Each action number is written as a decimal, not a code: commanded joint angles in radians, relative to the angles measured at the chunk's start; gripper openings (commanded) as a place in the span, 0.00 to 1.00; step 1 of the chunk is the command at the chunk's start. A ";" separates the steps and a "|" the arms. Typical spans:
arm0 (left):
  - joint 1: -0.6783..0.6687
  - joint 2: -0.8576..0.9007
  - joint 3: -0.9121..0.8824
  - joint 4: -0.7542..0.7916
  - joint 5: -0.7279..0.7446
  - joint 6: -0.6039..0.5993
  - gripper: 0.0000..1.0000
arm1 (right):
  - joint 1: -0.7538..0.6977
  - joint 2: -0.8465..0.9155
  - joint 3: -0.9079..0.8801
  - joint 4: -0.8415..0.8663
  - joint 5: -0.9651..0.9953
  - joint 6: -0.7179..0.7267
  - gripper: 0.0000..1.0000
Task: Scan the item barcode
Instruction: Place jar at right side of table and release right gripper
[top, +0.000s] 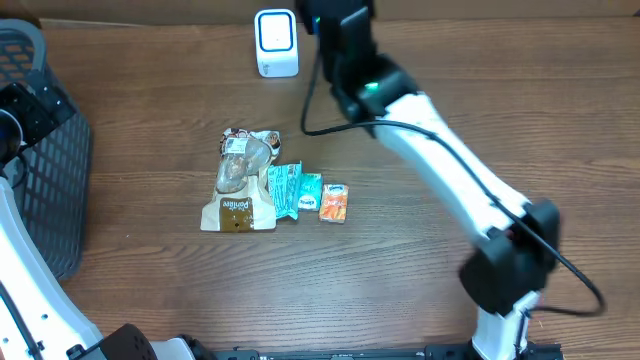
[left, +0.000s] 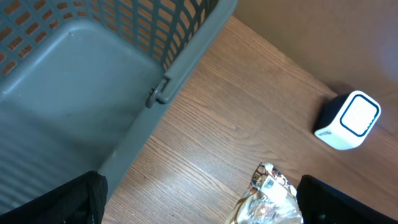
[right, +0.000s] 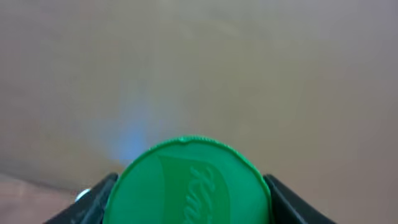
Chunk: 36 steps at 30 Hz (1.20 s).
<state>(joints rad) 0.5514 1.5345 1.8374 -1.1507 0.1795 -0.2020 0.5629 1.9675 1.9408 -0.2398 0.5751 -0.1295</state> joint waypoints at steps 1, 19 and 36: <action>-0.002 -0.003 0.003 0.002 -0.003 0.019 1.00 | -0.092 -0.077 0.005 -0.263 -0.034 0.430 0.14; -0.002 -0.003 0.003 0.002 -0.003 0.019 1.00 | -0.480 -0.093 -0.197 -0.904 -0.525 0.552 0.15; -0.002 -0.003 0.003 0.002 -0.003 0.019 0.99 | -0.487 -0.092 -0.576 -0.534 -0.277 0.552 0.21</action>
<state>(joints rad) 0.5514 1.5345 1.8374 -1.1522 0.1799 -0.2020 0.0799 1.9064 1.3884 -0.7807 0.2611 0.4183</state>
